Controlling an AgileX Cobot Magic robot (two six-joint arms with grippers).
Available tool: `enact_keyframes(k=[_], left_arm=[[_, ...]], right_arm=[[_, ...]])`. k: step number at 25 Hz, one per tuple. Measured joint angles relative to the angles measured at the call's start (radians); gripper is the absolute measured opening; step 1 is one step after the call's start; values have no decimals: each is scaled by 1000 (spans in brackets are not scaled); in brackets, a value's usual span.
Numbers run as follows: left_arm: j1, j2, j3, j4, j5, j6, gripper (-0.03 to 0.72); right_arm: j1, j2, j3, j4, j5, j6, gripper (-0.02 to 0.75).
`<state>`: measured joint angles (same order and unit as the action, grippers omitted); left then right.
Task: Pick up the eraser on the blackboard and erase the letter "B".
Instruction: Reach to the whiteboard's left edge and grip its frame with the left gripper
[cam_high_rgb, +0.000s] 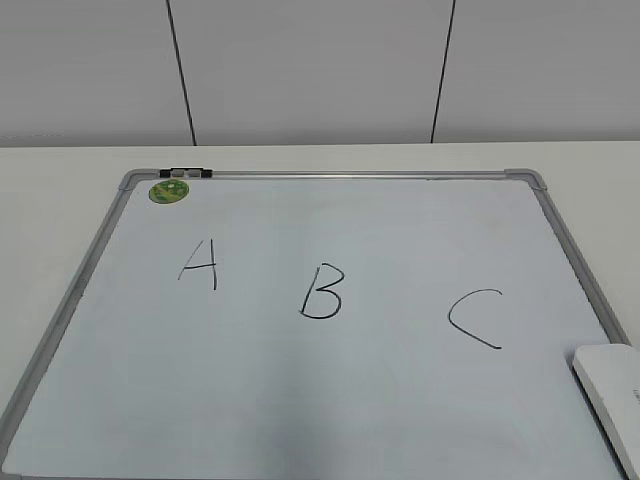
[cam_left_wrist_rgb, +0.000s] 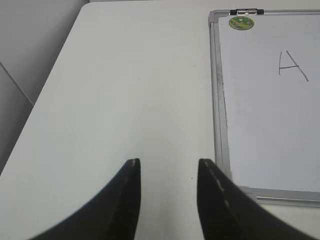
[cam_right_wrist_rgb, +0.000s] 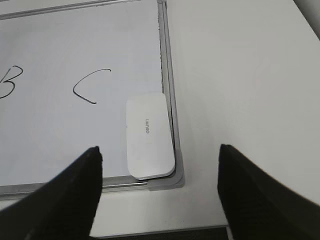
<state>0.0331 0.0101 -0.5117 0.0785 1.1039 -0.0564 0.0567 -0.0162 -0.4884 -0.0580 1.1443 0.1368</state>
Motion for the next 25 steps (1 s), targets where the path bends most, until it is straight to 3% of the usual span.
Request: enact_keyframes(k=[16,25], left_arm=[[0,23,-12,0,-18,0,274],[0,331,-83,-31,-106,0,274]], right_arm=[[0,0,0,0,0,0,534],[0,0,0,0,0,0,534]])
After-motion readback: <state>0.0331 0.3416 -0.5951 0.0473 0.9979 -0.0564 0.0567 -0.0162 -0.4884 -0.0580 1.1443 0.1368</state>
